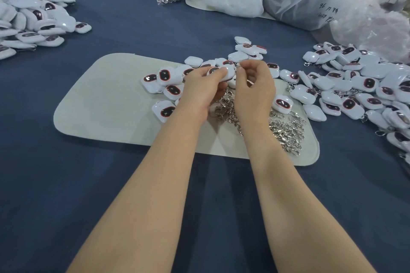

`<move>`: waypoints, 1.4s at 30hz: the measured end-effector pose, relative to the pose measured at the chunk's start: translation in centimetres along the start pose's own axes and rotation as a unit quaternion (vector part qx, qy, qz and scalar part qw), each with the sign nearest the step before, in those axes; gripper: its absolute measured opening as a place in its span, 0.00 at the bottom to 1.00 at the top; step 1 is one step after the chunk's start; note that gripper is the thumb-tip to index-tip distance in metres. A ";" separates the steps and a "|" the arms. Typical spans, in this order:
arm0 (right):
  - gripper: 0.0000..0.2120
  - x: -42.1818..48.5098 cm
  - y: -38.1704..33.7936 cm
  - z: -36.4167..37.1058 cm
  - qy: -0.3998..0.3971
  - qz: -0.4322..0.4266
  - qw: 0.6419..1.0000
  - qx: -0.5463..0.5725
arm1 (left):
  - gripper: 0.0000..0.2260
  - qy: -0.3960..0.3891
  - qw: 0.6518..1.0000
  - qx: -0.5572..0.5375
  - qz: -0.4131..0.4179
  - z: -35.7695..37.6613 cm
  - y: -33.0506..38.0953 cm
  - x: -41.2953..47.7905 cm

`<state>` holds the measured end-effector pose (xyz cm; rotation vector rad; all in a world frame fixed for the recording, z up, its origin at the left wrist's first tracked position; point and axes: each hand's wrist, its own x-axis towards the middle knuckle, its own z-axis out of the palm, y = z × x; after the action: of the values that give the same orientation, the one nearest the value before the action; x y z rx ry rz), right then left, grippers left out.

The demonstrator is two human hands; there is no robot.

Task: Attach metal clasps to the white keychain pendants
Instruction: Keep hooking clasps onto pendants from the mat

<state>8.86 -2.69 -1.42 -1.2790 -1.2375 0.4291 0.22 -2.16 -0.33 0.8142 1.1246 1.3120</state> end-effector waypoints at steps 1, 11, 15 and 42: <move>0.05 0.0 0.0 0.0 0.000 0.000 1.000 -0.002 | 0.07 -0.001 1.000 0.002 0.000 0.0 0.0 0.0; 0.04 0.3 -0.3 0.1 0.018 0.059 0.998 0.029 | 0.01 0.007 0.999 0.035 0.032 0.3 0.1 -0.3; 0.06 0.4 -0.3 0.3 0.005 0.116 0.987 0.107 | 0.07 -0.018 1.000 0.019 -0.002 0.4 0.0 -0.3; 0.04 0.6 0.4 -0.5 -0.095 0.021 0.991 -0.092 | 0.14 0.075 0.955 0.175 0.228 0.2 0.0 -0.5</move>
<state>9.70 -2.31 -1.42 -1.4472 -1.4391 0.4849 0.46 -2.60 -0.24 1.3116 1.3660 1.5959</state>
